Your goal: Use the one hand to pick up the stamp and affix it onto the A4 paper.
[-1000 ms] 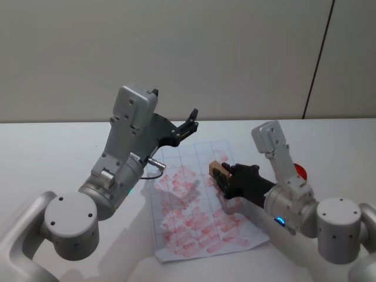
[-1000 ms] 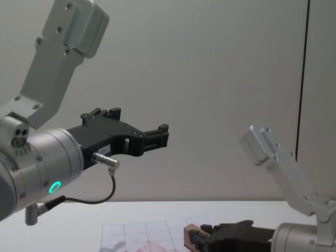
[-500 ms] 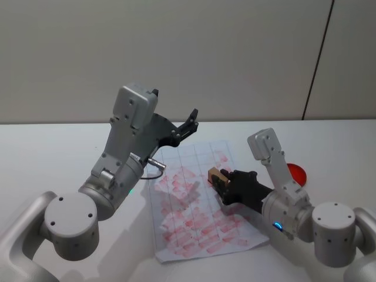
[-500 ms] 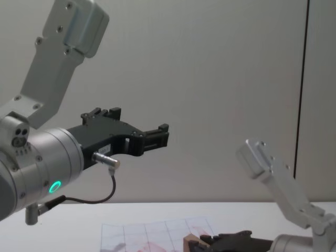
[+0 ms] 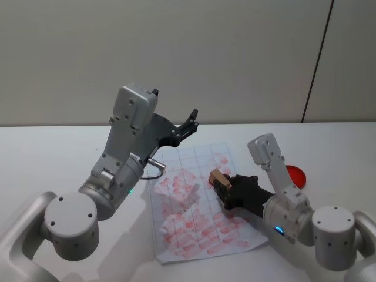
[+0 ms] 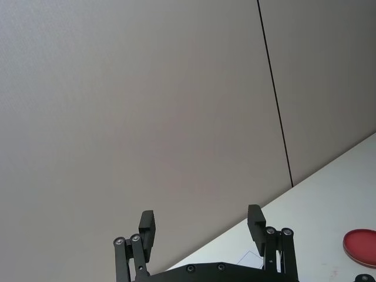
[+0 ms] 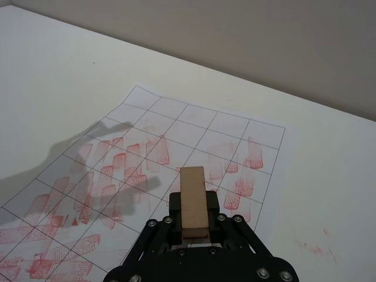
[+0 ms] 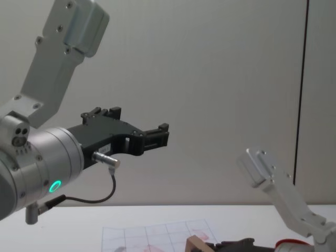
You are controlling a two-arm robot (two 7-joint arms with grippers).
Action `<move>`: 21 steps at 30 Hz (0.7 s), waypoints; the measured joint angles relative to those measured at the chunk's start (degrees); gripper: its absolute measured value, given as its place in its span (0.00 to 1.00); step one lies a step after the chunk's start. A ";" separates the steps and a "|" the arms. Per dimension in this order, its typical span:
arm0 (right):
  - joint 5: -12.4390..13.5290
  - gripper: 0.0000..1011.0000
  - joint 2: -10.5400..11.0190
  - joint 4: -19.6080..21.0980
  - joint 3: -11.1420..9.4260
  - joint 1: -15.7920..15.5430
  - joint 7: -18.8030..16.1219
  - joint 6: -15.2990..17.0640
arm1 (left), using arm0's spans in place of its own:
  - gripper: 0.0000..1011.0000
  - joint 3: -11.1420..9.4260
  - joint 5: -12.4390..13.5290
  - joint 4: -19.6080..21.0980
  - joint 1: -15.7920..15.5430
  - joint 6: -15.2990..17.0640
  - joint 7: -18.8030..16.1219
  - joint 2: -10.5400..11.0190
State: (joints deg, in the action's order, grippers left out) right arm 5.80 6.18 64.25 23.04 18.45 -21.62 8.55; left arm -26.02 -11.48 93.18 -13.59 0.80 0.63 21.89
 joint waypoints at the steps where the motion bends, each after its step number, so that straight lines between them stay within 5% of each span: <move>1: 0.00 0.22 0.05 0.00 0.00 -0.07 0.02 -0.04 | 0.99 0.00 0.00 0.00 0.00 0.00 0.00 0.00; 10: 1.09 0.22 0.68 2.87 -0.21 -1.02 0.22 -0.11 | 0.99 0.00 0.00 0.00 0.00 0.00 0.00 0.00; 21: 6.32 0.22 1.82 12.40 -2.12 -1.58 1.60 0.23 | 0.99 0.00 0.00 0.00 0.00 0.00 0.00 0.00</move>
State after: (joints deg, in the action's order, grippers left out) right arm 12.11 8.00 76.64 20.92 16.88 -20.02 8.79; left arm -26.03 -11.48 93.18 -13.59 0.80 0.63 21.89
